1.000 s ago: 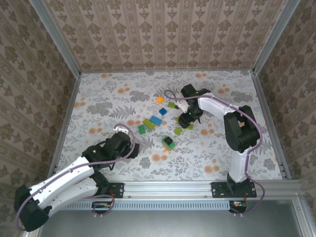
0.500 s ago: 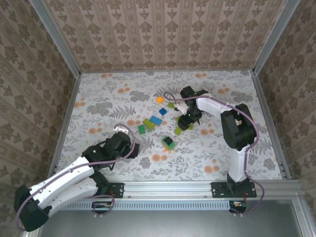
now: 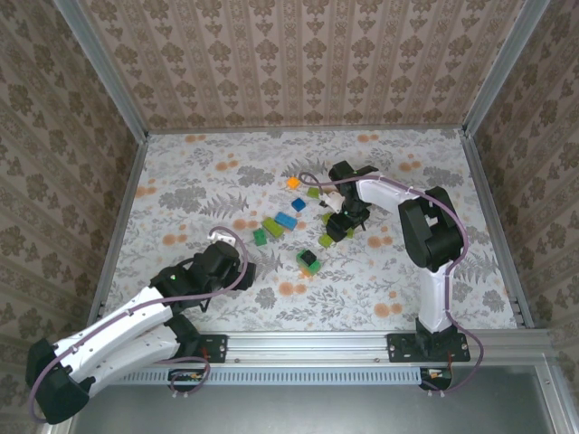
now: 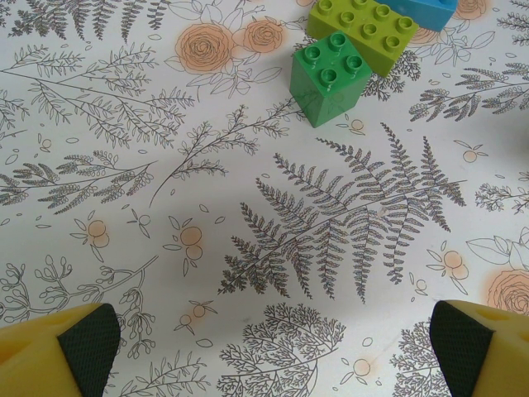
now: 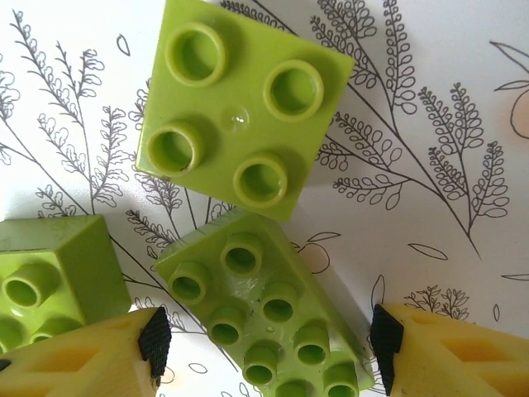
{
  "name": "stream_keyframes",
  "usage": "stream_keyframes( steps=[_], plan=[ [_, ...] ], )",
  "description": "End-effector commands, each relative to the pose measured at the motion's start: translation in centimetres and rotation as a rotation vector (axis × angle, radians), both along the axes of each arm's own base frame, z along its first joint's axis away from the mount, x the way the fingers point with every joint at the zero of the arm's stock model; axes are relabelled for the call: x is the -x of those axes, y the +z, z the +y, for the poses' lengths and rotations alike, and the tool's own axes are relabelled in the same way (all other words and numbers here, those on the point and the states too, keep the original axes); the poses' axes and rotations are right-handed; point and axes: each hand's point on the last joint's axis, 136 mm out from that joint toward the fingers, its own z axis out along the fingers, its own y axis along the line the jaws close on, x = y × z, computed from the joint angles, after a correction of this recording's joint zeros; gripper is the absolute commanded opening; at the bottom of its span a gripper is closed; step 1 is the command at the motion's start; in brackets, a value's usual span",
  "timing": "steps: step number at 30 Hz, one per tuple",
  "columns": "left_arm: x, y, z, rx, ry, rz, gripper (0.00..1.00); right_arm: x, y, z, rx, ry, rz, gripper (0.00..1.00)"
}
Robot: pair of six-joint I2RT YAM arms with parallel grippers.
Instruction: Assemble a carrot with lego
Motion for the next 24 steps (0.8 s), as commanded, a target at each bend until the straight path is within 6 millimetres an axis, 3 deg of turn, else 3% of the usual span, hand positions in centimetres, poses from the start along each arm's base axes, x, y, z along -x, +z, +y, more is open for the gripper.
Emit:
stream_keyframes(
  steps=[1, 15, 22, 24],
  plan=[
    [-0.05, 0.10, -0.03, -0.012, -0.015, -0.016, 1.00, 0.48, -0.65, -0.33, 0.039, 0.017, 0.035, 0.65],
    [-0.06, 0.09, -0.04, -0.012, -0.015, -0.015, 1.00, 0.66, -0.98, -0.06, 0.039, 0.020, 0.046, 0.45],
    [-0.07, 0.08, -0.03, -0.013, -0.015, -0.016, 1.00, 0.65, -1.05, 0.07, 0.039, 0.022, 0.046, 0.43],
    [-0.05, 0.11, -0.08, -0.012, -0.018, -0.016, 1.00, 0.53, -1.04, 0.07, 0.040, 0.020, 0.041, 0.47]
  ],
)
